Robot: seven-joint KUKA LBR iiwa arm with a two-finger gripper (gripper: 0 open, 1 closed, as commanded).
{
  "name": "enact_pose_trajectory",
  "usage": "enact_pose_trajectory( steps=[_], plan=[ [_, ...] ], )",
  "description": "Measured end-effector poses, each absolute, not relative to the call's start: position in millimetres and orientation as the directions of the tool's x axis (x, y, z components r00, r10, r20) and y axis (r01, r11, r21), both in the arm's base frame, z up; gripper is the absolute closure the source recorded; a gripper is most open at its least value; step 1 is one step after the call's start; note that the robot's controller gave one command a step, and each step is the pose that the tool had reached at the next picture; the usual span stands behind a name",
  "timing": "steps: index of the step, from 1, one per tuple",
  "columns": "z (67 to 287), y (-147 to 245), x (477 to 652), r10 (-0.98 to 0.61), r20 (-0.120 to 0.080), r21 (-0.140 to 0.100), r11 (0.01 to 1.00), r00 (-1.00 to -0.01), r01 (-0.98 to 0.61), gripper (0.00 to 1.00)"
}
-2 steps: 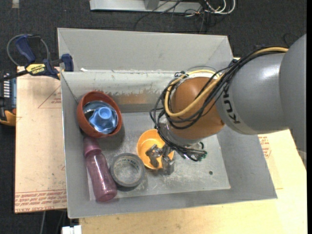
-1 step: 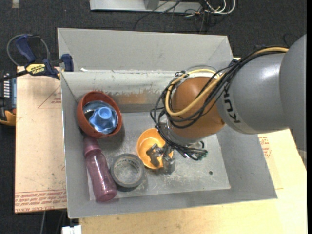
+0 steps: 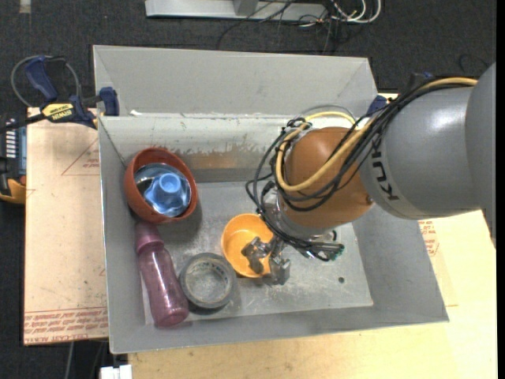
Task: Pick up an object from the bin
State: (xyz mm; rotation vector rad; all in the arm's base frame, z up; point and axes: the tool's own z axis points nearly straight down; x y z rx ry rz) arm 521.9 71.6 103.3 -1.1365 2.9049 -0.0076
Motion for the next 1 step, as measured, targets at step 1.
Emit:
enact_pose_trajectory(
  steps=[1],
  plan=[
    [194.6,68.0,482.2,-0.758,-0.021,-0.015,0.652,-0.652,-0.758,1.00]
  ],
)
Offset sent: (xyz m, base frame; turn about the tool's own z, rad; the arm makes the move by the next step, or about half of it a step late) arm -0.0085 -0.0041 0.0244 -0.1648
